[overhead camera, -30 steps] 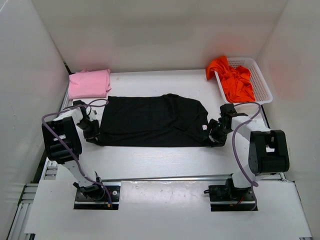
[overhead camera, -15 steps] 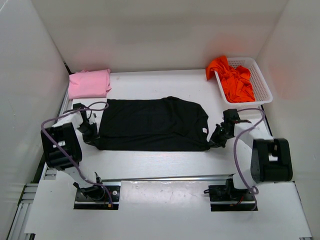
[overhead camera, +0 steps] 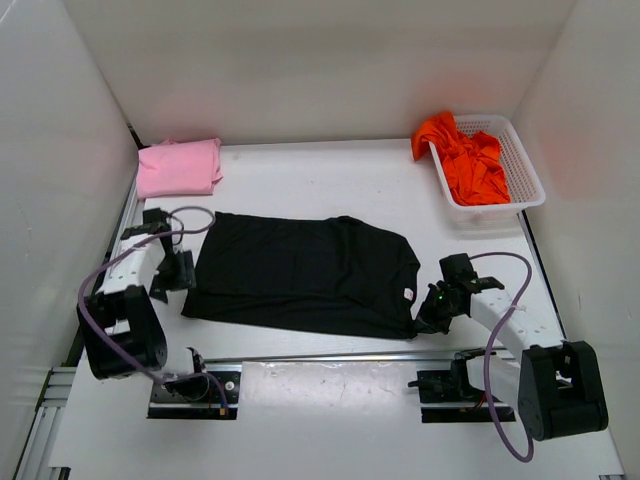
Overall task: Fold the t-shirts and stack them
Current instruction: Fold the flattened tshirt in 1/3 of the way
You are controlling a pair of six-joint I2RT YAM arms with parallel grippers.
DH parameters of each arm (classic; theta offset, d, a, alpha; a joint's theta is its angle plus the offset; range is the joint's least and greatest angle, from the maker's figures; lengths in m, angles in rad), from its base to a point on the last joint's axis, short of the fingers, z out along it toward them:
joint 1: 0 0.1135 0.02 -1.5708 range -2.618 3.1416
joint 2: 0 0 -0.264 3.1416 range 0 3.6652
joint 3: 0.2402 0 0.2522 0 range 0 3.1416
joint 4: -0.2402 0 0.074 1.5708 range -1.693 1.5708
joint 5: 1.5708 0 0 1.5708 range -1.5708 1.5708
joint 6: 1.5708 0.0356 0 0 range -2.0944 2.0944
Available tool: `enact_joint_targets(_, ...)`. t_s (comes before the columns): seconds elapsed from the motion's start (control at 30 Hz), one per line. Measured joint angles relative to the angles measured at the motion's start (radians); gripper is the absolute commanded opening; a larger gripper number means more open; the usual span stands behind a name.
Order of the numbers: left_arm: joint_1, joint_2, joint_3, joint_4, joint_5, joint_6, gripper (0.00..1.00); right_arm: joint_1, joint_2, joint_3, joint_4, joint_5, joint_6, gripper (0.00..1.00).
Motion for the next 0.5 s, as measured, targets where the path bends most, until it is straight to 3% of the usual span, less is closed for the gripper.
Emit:
enact_joint_targets(0.13, -0.207, -0.096, 0.161, 0.034, -0.079, -0.001, 0.66, 0.001, 0.015, 0.007, -0.002, 0.0, 0.009, 0.0)
enact_joint_targets(0.23, -0.505, -0.119, 0.343, 0.091, -0.117, -0.001, 0.63, 0.001, 0.036, 0.016, -0.005, -0.001, 0.009, 0.0)
enact_joint_targets(0.37, -0.93, 0.015, 0.493, 0.14, -0.128, 0.003, 0.63, 0.001, 0.051, 0.024, -0.008, -0.003, 0.009, 0.0)
enact_joint_targets(0.5, -1.214, 0.286, 0.558, 0.181, -0.115, 0.004, 0.58, 0.001, 0.06, 0.031, -0.012, -0.002, 0.01, 0.0)
